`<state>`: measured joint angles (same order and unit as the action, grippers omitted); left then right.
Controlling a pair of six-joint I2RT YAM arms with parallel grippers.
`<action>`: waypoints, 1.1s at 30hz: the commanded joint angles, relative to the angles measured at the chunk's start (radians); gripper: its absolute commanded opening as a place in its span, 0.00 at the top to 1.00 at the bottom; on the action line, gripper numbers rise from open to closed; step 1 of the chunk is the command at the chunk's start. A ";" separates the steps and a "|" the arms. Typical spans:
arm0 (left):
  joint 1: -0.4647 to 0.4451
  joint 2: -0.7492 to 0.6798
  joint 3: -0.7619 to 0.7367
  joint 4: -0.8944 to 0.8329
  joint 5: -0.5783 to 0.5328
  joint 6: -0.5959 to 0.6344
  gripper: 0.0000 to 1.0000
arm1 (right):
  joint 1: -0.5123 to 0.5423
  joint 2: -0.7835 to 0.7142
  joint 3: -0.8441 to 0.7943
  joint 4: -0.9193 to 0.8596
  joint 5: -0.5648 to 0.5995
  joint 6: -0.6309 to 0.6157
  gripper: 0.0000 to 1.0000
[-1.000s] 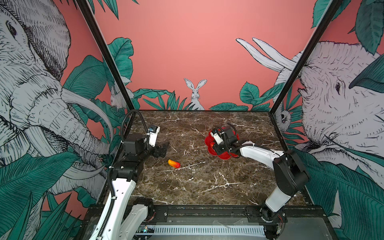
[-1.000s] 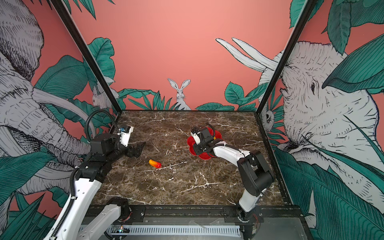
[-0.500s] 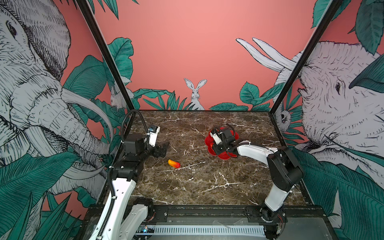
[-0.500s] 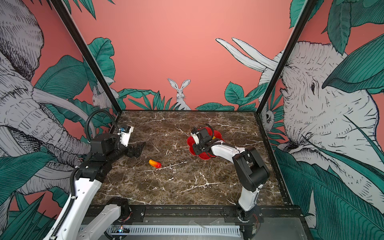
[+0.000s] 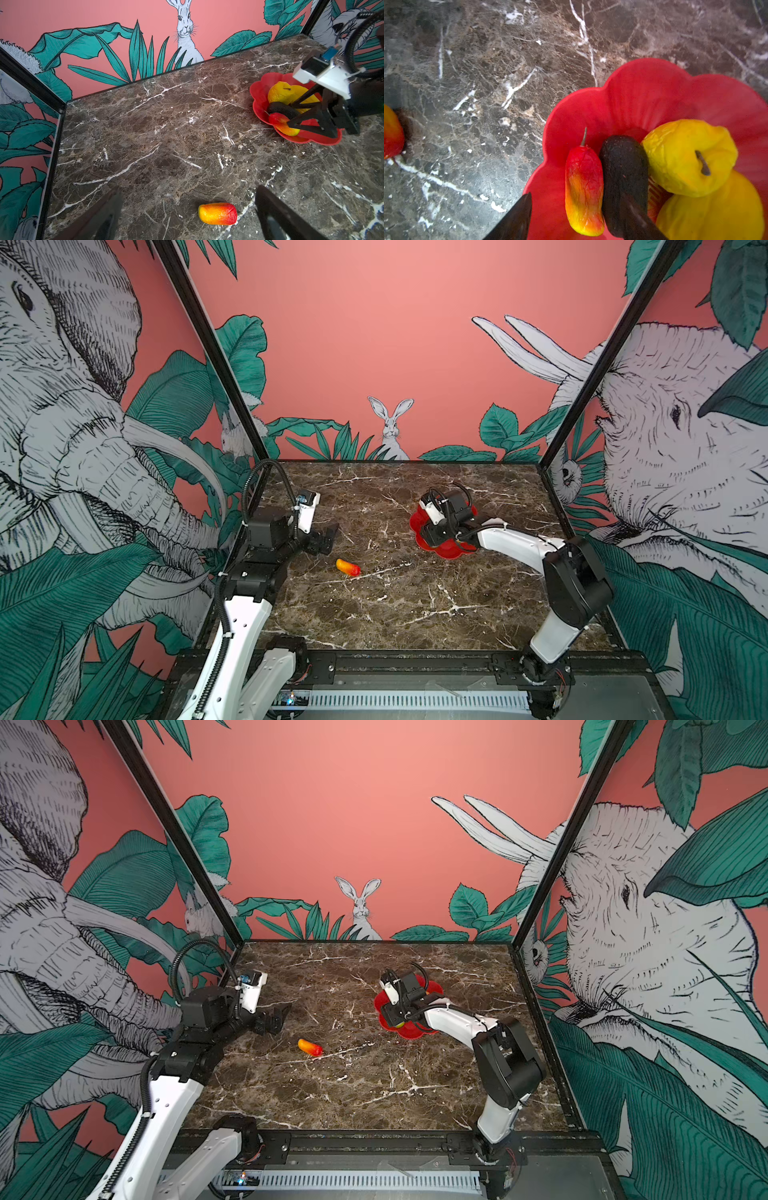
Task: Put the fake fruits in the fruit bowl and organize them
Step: 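Lower the mango beside the avocado and open the right gripper, then move the right gripper to the last orange mango and grasp it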
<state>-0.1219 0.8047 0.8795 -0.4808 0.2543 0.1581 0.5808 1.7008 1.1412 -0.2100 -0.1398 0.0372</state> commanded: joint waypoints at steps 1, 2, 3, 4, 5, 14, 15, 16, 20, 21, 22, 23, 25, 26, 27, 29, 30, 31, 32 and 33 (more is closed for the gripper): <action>0.001 0.000 -0.010 0.002 0.013 0.011 0.00 | 0.037 -0.052 0.039 0.002 -0.087 -0.035 0.19; 0.001 -0.001 -0.011 0.002 0.013 0.011 0.00 | 0.054 -0.042 0.047 0.006 -0.116 -0.037 0.14; 0.001 -0.002 -0.010 0.002 0.013 0.011 0.00 | 0.082 -0.024 0.059 0.010 -0.149 -0.038 0.08; 0.000 -0.002 -0.010 0.002 0.013 0.011 0.00 | 0.115 -0.003 0.071 0.016 -0.168 -0.043 0.03; 0.001 -0.004 -0.010 0.001 0.012 0.012 0.00 | 0.144 0.025 0.085 0.022 -0.173 -0.049 0.01; -0.001 -0.016 -0.012 0.001 0.007 0.014 0.00 | 0.346 0.276 0.329 0.013 -0.203 -0.049 0.00; 0.001 -0.016 -0.011 0.001 0.006 0.015 0.00 | 0.362 0.299 0.354 0.016 -0.221 -0.048 0.00; 0.001 -0.017 -0.012 -0.001 0.006 0.015 0.00 | 0.378 0.320 0.376 0.021 -0.228 -0.044 0.01; 0.000 -0.022 -0.013 -0.001 0.003 0.015 0.00 | 0.419 0.413 0.449 0.033 -0.238 -0.014 0.03; 0.001 -0.022 -0.013 -0.001 0.003 0.015 0.00 | 0.423 0.434 0.464 0.033 -0.238 -0.007 0.08; 0.000 -0.022 -0.016 -0.001 0.004 0.016 0.00 | 0.428 0.451 0.480 0.030 -0.239 -0.002 0.13; 0.001 -0.022 -0.014 0.000 0.006 0.015 0.00 | 0.431 0.463 0.491 0.026 -0.233 0.002 0.16; 0.000 -0.021 -0.013 0.002 0.008 0.015 0.00 | 0.435 0.485 0.505 0.022 -0.210 0.010 0.20; 0.000 -0.018 -0.013 0.001 0.009 0.015 0.00 | 0.435 0.491 0.512 0.019 -0.202 0.012 0.21; 0.000 -0.019 -0.013 0.001 0.009 0.015 0.00 | 0.435 0.499 0.517 0.015 -0.192 0.016 0.23; 0.001 -0.019 -0.013 0.001 0.010 0.014 0.00 | 0.435 0.513 0.527 0.009 -0.177 0.016 0.26; 0.001 -0.019 -0.013 0.001 0.010 0.015 0.00 | 0.435 0.520 0.535 0.005 -0.171 0.017 0.28; 0.001 -0.019 -0.014 0.002 0.010 0.015 0.00 | 0.435 0.529 0.542 0.000 -0.170 0.020 0.31; 0.001 -0.019 -0.013 0.001 0.010 0.015 0.00 | 0.435 0.537 0.547 -0.002 -0.172 0.021 0.34; 0.000 -0.019 -0.013 0.001 0.009 0.015 0.00 | 0.435 0.546 0.553 -0.005 -0.173 0.021 0.35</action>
<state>-0.1219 0.7979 0.8795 -0.4808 0.2535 0.1581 1.0157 2.2234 1.6600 -0.2096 -0.3267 0.0521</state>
